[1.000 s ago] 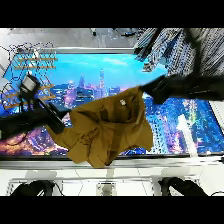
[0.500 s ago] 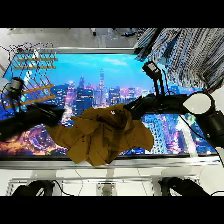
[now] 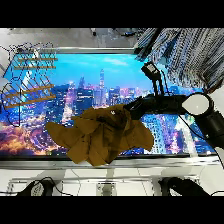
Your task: Fold the clothes and pants, and hang the long-sleeved shirts on hangers.
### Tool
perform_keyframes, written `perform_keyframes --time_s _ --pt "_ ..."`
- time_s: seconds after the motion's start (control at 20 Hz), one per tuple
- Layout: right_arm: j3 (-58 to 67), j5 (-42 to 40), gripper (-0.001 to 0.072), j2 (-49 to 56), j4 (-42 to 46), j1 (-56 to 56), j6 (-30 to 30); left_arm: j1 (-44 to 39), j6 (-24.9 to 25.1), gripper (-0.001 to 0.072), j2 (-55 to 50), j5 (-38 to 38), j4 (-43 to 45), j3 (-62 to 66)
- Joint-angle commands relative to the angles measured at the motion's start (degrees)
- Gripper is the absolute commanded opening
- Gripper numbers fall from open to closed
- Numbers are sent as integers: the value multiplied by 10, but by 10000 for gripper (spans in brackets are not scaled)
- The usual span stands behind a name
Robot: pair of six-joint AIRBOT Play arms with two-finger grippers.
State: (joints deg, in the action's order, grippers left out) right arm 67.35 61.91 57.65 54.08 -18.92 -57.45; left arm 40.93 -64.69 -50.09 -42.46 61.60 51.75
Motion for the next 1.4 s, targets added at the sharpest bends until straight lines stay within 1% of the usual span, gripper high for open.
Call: perform_keyframes --time_s 0.0,0.2,0.45,0.55,0.65,0.7,0.75,0.8,0.85,0.9,1.0,1.1,1.25,1.35 --pt "0 0 28 0 -4 -1 -1 78 26 484 -115 23 -21 1" --pt "0 -1 28 0 -5 -1 -6 69 48 484 -225 65 -21 2" --pt "0 -1 28 0 -6 0 -26 41 99 484 -296 139 -21 2" --pt "0 -2 29 0 -5 -1 -26 14 142 479 -313 164 -24 2" --pt "0 -10 29 0 -5 0 -31 -21 212 470 -331 171 -33 2" --pt "0 -16 29 0 -5 0 -34 -40 230 470 -340 185 -33 2" --pt "0 -20 29 0 -5 0 -34 -54 229 433 -347 207 -33 2" --pt "0 -19 29 0 -5 -1 -35 -66 229 302 -351 228 -33 2" --pt "0 -19 29 0 -5 -1 -36 -73 225 73 -351 246 -33 2" --pt "0 -19 29 0 -5 0 -36 -77 225 26 -349 257 -33 2" --pt "0 -19 29 0 -5 -1 -36 -73 212 25 -330 241 -33 7" --pt "0 -19 29 0 -5 0 -36 -65 210 25 -282 232 -33 9" --pt "0 -21 29 0 -5 0 -36 -48 210 22 -168 226 -33 9" --pt "0 -34 28 0 -4 0 -36 -36 219 22 -83 187 -33 13"
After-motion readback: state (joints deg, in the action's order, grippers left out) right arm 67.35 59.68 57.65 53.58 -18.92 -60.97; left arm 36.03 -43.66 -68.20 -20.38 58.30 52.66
